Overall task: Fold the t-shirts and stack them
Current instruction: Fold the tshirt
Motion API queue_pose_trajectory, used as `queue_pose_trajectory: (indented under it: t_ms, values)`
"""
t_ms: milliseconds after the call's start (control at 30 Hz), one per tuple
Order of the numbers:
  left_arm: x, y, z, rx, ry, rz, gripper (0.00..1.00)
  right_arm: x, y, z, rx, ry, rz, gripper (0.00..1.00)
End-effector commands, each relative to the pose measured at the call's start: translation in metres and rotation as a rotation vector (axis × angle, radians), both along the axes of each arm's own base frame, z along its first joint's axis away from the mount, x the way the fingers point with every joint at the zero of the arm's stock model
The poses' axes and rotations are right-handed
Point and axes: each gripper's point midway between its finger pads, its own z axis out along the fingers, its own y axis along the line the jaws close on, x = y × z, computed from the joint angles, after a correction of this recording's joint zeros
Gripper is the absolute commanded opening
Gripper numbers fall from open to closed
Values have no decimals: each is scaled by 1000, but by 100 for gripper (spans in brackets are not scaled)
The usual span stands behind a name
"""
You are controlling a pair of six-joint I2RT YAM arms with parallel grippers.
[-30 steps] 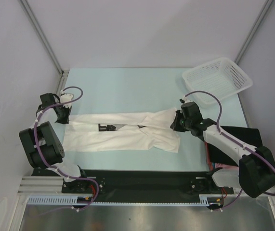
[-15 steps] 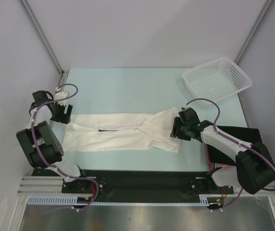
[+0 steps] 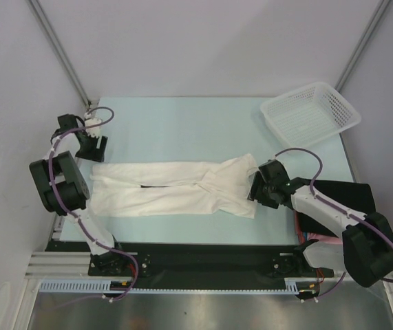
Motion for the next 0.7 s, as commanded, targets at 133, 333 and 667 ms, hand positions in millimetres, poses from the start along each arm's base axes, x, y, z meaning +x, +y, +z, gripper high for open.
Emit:
queue_pose_trajectory:
  t_ms: [133, 333, 667]
  values:
    - [15, -32, -15, -36, 27, -32, 84, 3, 16, -20, 95, 11, -27, 57]
    - [-18, -45, -59, -50, 142, -66, 71, -3, 19, -41, 115, 62, -32, 16]
    - [-88, -40, -78, -74, 251, -31, 0, 53, -39, -39, -128, 8, -91, 0]
